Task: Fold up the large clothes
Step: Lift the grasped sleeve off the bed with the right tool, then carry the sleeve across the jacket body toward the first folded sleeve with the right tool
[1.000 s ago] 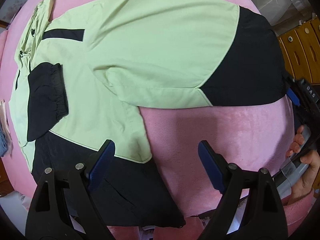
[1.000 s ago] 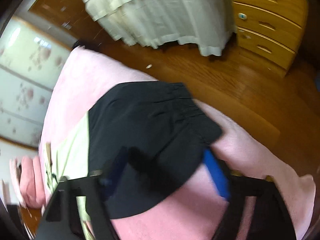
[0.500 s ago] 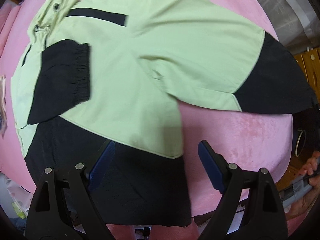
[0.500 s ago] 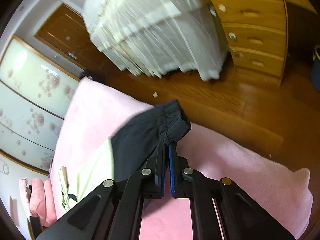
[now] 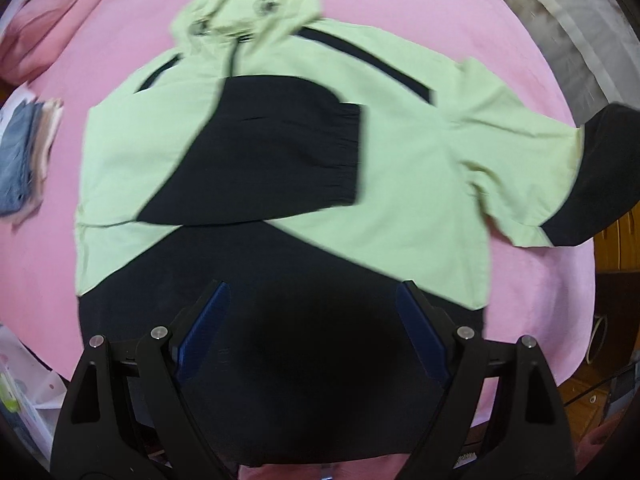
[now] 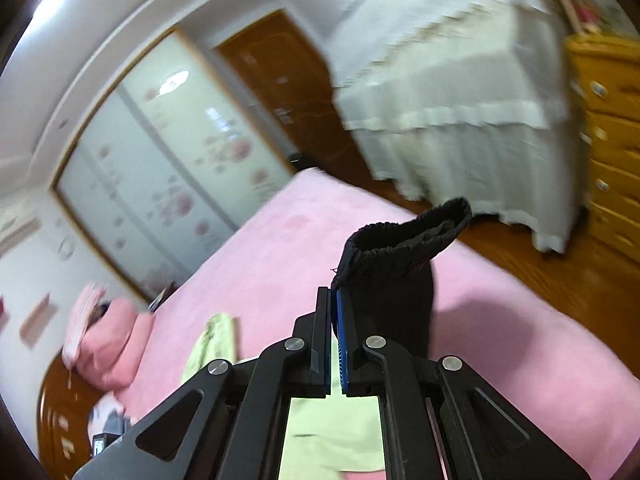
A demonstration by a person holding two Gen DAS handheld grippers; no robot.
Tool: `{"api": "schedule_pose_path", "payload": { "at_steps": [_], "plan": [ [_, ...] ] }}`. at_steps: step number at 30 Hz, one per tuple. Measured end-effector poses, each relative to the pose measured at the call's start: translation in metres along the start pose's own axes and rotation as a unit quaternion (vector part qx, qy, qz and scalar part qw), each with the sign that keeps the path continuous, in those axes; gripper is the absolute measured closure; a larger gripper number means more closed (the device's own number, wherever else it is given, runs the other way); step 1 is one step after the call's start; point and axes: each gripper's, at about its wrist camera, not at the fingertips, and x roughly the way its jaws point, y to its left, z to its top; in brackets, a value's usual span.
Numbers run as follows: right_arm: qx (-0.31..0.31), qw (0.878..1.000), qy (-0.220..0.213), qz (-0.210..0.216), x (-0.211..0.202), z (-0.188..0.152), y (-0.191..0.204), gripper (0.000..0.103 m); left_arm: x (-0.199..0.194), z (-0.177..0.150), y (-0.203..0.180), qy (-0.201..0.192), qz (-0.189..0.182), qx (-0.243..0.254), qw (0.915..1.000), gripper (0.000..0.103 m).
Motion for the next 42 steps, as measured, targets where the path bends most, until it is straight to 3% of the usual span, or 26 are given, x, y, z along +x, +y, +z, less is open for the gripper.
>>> {"api": "schedule_pose_path", "payload": {
  "at_steps": [5, 8, 14, 16, 18, 21, 23, 25, 27, 30, 35, 40, 42],
  "plan": [
    [-0.041, 0.996, 0.033, 0.068, 0.031, -0.035, 0.105, 0.102, -0.009, -0.009, 0.082, -0.008, -0.005, -0.048, 0.9988, 0.02],
    [-0.076, 0.991, 0.064, 0.086, 0.059, -0.066, 0.16, 0.102, -0.005, -0.01, 0.129, -0.002, -0.01, -0.068, 0.9976, 0.02],
    [-0.142, 0.972, 0.178, 0.057, 0.13, -0.16, 0.241, 0.102, 0.006, -0.006, 0.193, 0.007, -0.016, -0.067, 0.9976, 0.02],
    [-0.147, 0.968, 0.202, 0.03, 0.138, -0.188, 0.254, 0.102, 0.014, -0.001, 0.205, 0.011, -0.017, -0.055, 0.9983, 0.02],
    [-0.136, 0.965, 0.223, 0.0, 0.113, -0.232, 0.256, 0.102, 0.018, 0.003, 0.205, 0.011, -0.023, -0.046, 0.9986, 0.02],
    [-0.114, 0.965, 0.234, -0.041, 0.122, -0.239, 0.228, 0.101, 0.021, 0.012, 0.193, 0.007, -0.033, -0.036, 0.9988, 0.02],
    [-0.124, 0.962, 0.232, -0.077, 0.125, -0.238, 0.197, 0.093, 0.024, 0.015, 0.18, 0.005, -0.044, -0.031, 0.9985, 0.02],
    [-0.142, 0.959, 0.223, -0.104, 0.12, -0.232, 0.164, 0.051, 0.027, 0.015, 0.167, 0.007, -0.05, -0.027, 0.9984, 0.02],
    [-0.177, 0.954, 0.201, -0.133, 0.125, -0.225, 0.141, 0.039, 0.03, 0.014, 0.152, 0.009, -0.051, -0.025, 0.9983, 0.02],
    [-0.252, 0.928, 0.207, -0.182, 0.147, -0.218, 0.101, 0.039, 0.036, 0.012, 0.132, 0.011, -0.053, -0.028, 0.9981, 0.02],
    [-0.334, 0.885, 0.247, -0.21, 0.196, -0.231, 0.048, 0.039, 0.05, 0.013, 0.106, 0.025, -0.056, -0.052, 0.9967, 0.02],
    [-0.365, 0.877, 0.249, -0.19, 0.221, -0.238, 0.032, 0.049, 0.055, 0.023, 0.093, 0.023, -0.054, -0.078, 0.9953, 0.02],
    [-0.358, 0.878, 0.26, -0.182, 0.233, -0.233, 0.033, 0.064, 0.054, 0.026, 0.093, 0.019, -0.053, -0.083, 0.995, 0.02]
  ]
}}
